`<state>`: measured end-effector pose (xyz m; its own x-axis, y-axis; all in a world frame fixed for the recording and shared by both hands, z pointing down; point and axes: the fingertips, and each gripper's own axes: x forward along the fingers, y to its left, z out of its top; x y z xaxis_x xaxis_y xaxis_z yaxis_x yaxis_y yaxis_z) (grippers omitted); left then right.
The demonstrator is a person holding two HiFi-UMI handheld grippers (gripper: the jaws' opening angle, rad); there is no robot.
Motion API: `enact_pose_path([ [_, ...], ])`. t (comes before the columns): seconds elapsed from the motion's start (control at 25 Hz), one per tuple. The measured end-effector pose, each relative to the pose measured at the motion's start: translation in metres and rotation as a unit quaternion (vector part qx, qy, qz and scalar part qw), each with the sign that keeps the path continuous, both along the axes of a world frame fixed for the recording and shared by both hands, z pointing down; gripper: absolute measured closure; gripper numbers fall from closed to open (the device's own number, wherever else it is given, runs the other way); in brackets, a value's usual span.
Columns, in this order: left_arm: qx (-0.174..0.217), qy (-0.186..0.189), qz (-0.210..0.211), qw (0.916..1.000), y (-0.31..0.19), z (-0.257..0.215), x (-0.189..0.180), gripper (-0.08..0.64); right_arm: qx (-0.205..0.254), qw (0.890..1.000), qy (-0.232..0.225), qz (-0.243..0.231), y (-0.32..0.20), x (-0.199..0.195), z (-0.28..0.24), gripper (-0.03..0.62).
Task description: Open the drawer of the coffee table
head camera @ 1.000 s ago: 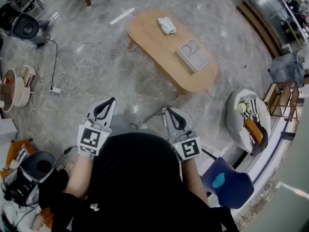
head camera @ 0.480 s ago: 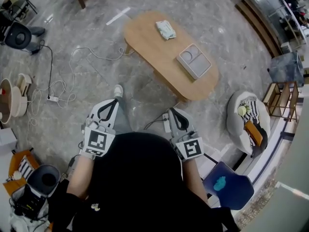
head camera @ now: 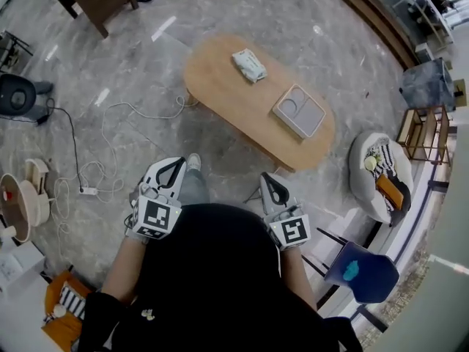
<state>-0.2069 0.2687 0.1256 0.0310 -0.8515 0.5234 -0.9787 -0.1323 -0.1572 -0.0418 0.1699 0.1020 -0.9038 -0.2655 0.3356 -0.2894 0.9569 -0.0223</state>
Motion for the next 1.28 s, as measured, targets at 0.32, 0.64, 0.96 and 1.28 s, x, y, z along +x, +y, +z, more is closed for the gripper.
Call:
enact_pose_path([
  [0.32, 0.000, 0.033, 0.032, 0.9989, -0.051, -0.006, -0.100, 0.548, -0.011, 0.999, 0.007, 0.045, -0.031, -0.089, 0.005, 0.594],
  [0.64, -0.015, 0.033, 0.093, 0.9950, -0.099, 0.006, -0.103, 0.547, -0.019, 0.996, 0.008, 0.091, -0.064, -0.103, 0.016, 0.594],
  [0.96, -0.024, 0.027, 0.154, 0.9874, -0.152, 0.017, -0.072, 0.546, -0.024, 0.986, -0.007, 0.162, -0.092, -0.068, 0.039, 0.594],
  [1.28, -0.049, 0.028, 0.222, 0.9734, -0.193, 0.047, -0.006, 0.546, -0.047, 0.962, -0.004, 0.270, -0.106, 0.024, 0.077, 0.594],
])
